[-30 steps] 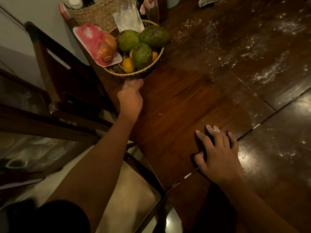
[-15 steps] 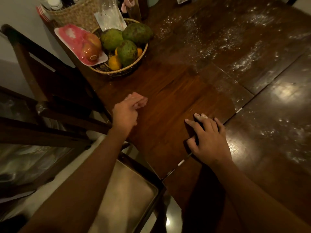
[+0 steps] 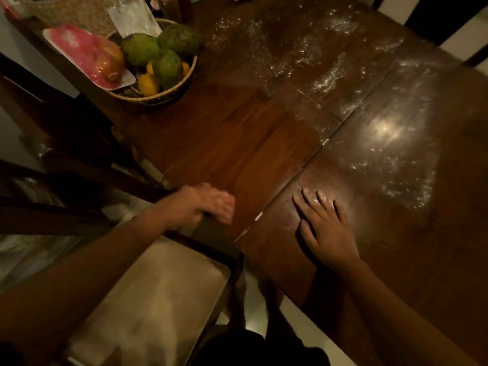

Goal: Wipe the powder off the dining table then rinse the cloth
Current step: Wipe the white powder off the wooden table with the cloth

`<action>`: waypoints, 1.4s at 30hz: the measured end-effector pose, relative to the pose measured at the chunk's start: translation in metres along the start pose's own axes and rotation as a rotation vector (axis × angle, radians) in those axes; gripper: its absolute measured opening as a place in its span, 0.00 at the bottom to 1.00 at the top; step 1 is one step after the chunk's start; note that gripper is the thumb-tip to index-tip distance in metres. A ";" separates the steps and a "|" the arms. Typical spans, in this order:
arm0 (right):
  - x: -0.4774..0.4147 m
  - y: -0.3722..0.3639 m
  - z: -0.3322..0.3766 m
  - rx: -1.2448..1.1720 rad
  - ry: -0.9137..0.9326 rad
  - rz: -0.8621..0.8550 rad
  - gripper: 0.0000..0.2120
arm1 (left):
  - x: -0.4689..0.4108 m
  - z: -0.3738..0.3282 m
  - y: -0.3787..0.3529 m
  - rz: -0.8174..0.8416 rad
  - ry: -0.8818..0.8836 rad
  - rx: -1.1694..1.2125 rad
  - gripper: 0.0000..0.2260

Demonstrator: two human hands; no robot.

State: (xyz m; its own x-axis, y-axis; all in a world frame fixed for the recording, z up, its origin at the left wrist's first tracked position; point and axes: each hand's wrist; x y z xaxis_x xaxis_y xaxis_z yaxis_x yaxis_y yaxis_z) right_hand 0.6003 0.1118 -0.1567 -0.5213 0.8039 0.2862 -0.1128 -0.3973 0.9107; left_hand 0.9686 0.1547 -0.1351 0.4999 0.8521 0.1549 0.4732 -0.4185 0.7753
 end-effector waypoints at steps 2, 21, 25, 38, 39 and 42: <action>0.034 -0.004 -0.002 0.022 -0.062 0.024 0.25 | -0.016 0.004 0.009 -0.279 0.320 0.158 0.30; 0.146 0.031 -0.111 0.016 -0.395 0.030 0.26 | -0.073 -0.128 -0.097 -0.358 0.266 0.243 0.25; 0.167 0.041 -0.163 0.000 -0.373 0.011 0.24 | -0.137 -0.158 -0.110 -0.603 0.750 0.093 0.21; 0.179 0.066 -0.313 0.078 -0.131 -0.010 0.23 | -0.192 -0.370 -0.261 -0.143 0.276 -0.073 0.35; 0.179 0.064 -0.314 0.073 -0.128 -0.017 0.23 | -0.183 -0.363 -0.259 -0.138 0.278 -0.083 0.34; 0.179 0.062 -0.315 0.058 -0.115 -0.037 0.23 | -0.175 -0.341 -0.241 -0.310 0.438 -0.010 0.36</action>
State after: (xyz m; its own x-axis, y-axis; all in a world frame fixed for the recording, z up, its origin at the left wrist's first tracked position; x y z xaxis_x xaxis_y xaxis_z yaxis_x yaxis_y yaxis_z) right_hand 0.2333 0.0918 -0.1432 -0.4167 0.8644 0.2812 -0.0794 -0.3428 0.9361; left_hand 0.5196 0.2133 -0.1408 -0.0124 0.9875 0.1573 0.5426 -0.1255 0.8305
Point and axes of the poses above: each hand's wrist, its own x-axis away from the middle knuckle, its own y-axis out of the back of the hand, z = x × y, and after that the axes turned 2 degrees about z, right-handed
